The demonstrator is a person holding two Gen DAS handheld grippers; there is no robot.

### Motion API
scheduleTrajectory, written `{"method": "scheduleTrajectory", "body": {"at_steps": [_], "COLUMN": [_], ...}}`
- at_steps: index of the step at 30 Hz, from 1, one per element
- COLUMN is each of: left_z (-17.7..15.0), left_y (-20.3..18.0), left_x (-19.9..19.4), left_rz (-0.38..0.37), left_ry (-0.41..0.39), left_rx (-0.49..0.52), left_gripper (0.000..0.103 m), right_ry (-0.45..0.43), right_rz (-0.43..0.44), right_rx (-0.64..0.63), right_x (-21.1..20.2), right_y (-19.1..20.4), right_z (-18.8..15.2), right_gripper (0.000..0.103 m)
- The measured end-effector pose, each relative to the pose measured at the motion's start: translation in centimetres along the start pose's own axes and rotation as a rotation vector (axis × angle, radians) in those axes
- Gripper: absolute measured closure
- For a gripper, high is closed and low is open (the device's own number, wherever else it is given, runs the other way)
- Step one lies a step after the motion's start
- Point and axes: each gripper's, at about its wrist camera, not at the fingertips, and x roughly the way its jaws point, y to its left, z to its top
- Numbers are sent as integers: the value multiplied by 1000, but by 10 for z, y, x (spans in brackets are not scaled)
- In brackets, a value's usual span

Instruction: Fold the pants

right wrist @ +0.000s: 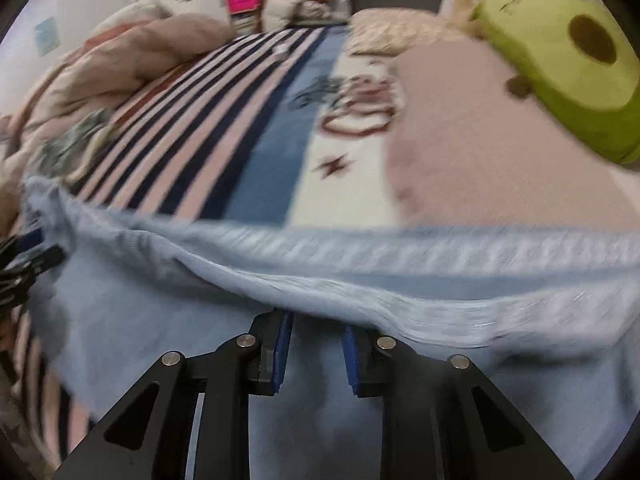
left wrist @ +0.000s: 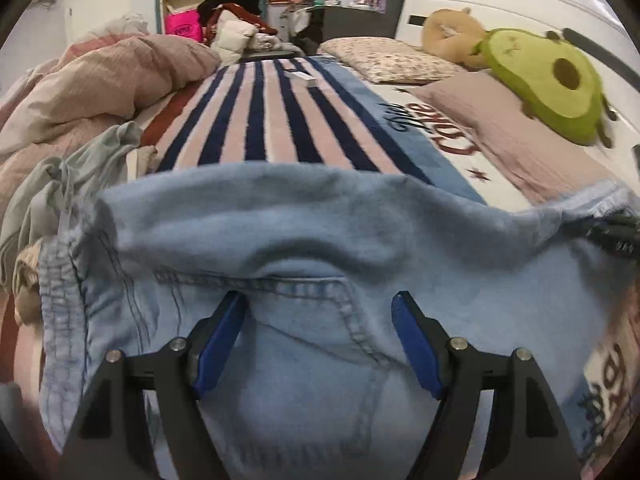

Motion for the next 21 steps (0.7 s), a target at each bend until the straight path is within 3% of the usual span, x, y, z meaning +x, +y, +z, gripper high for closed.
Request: {"method": "scheduleTrajectory", "body": {"at_steps": [4,6,11,14,15,17,18,21], "left_z": [14,19,18,12,10,4,0,-9], "left_y": [9,12,12,8,5,0,-2,-10], "left_x": [12,11,-24,-50,-59,-72,-78,-88], "left_rz": [70,87,60,18,2,-20,-34,-63], "left_ry": [-36,-53,-114,-147,-159,-170,-173,-169], "left_rx": [-24,-41,-50,-43,-37,-22,-16,-7], "left_gripper": [30,30,30,30,30,30,30,30], "right_ry": [-32,-77,-148,-159,-165,-177,-177,-131], "right_rz": [11,-48,-38,-3,-10,-61,-101,-209], "right_rx": [84,83,133,127,117,84,60,5], "right_x": [-4,-18,-71,-109,-120,-136,-142,-141], "right_y": [-26,-34,-60,-71,-74,-78,-79,-89], "right_z": [18,24,20,0,-9,-29,-39,-62], "right_gripper": [87,87,81,79,76,48,42,39]}}
